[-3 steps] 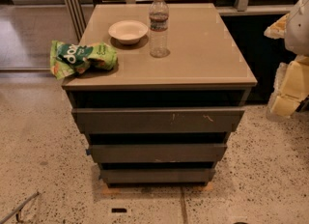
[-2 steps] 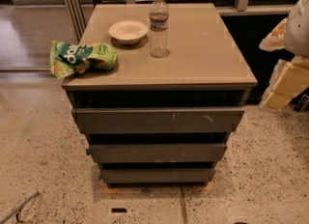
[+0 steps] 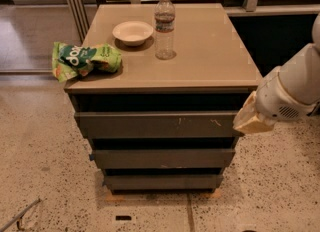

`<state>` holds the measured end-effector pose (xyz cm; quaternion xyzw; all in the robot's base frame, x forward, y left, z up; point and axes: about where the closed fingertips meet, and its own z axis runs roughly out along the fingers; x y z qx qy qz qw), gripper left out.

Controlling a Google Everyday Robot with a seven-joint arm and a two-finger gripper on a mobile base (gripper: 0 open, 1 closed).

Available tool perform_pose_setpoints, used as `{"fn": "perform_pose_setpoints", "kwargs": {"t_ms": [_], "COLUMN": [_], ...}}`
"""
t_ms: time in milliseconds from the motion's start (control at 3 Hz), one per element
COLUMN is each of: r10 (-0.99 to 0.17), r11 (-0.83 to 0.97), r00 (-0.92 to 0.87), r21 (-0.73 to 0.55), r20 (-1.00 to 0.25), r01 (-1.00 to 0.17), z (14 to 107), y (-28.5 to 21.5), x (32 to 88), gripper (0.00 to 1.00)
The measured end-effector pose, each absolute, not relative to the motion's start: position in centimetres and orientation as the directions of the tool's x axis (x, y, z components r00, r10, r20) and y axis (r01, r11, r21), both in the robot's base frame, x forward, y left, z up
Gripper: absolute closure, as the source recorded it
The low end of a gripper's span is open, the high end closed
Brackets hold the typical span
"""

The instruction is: Open middle drawer

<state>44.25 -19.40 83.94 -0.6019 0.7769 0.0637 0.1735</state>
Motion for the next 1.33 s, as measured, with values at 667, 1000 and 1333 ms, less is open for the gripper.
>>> {"fn": "perform_pose_setpoints", "kwargs": {"t_ms": [667,1000,1333], "r10": [-0.886,-0.890,-0.887], "r11": [0.255,0.243,0.205], "r00": [-0.232,-0.209,-0.169], "r21": [-0.005,-0.036,-0.038], "r20": [-0.402,-0.406,-0.430], "r01": [-0.967,-0.969,-0.978], "z": [77.1,75.3,69.8], "y": [-18.0,-17.9,-17.5], "x": [43.9,43.6,42.8], "gripper": [1.00,1.00,1.00]}}
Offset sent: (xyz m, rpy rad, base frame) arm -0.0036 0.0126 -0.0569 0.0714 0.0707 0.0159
